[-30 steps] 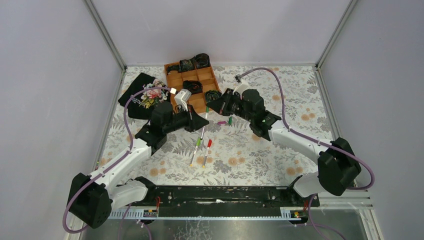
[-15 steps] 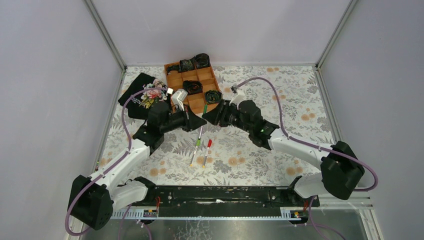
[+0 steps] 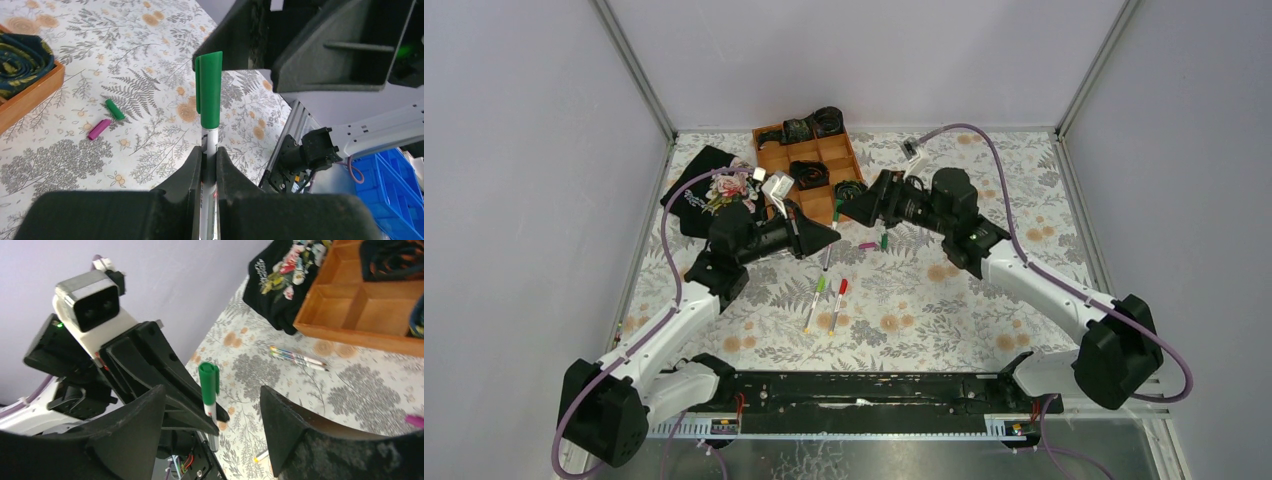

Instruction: Insert the pens into the pen caps

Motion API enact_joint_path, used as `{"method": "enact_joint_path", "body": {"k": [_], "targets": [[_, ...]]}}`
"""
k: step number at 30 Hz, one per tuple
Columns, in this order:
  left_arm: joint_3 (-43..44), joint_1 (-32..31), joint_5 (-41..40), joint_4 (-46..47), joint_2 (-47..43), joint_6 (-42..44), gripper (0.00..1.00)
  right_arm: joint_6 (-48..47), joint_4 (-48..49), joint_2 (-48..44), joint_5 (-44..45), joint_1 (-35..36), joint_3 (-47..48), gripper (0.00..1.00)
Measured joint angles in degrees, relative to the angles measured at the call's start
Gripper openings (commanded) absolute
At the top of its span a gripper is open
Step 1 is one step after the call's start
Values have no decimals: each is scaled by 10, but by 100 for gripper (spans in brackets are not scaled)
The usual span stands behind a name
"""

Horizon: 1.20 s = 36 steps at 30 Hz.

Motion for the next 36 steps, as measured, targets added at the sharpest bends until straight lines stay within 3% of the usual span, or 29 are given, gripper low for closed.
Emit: {"method": "enact_joint_path", "body": {"k": [4, 9, 14, 24, 36], "targets": [[0, 0, 23, 21, -2, -2, 0, -4, 14, 24, -34, -3, 35, 60], [0, 0, 38, 35, -3, -2, 0, -3, 27, 63, -71, -4, 58, 40], [-1, 0, 40, 31, -2, -3, 0, 6, 46, 79, -110, -4, 59, 2], [-21, -5, 56, 2, -6, -9, 0, 18, 110, 53, -117, 1, -32, 0], [-54, 10, 92, -13, -28, -24, 0, 17, 125, 48, -52, 53, -68, 0]]}}
